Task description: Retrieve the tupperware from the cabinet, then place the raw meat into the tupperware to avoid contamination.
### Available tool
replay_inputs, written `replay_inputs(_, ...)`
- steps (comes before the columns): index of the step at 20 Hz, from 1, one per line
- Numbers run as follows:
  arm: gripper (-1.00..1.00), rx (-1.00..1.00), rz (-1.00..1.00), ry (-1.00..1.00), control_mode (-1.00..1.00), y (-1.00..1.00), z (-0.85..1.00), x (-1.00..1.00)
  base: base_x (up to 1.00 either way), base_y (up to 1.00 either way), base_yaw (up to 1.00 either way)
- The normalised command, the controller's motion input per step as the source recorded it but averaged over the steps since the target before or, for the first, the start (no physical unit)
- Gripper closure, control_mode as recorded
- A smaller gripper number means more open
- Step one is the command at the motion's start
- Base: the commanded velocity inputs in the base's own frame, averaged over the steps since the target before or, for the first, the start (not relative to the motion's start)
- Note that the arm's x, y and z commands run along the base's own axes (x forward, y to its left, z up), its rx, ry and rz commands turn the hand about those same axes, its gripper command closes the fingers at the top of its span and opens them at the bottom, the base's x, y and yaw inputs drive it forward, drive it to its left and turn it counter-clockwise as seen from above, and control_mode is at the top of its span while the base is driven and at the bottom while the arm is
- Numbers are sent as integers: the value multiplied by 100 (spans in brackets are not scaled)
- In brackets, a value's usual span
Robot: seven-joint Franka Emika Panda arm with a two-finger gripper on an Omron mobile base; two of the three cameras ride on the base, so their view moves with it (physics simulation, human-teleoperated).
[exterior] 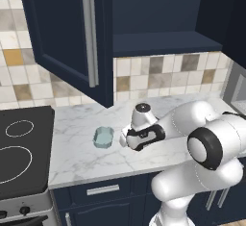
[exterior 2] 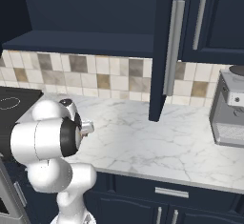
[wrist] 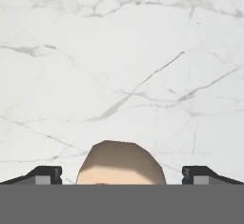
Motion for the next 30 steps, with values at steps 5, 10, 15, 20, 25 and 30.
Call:
replay_inputs(5,-100,0,0,0,-100,-1,-21,12,0,0,0)
replay_inputs(10,100,0,0,0,-100,0,-22,10,0,0,0)
replay_inputs(15,100,0,0,0,-100,0,-11,3,0,0,0)
replay_inputs(20,100,0,0,2,-100,0,-8,0,0,0,0)
replay_inputs(25,100,0,0,0,-100,0,0,0,0,0,0)
replay_inputs(30,100,0,0,-4,-100,-9,31,-4,0,0,0)
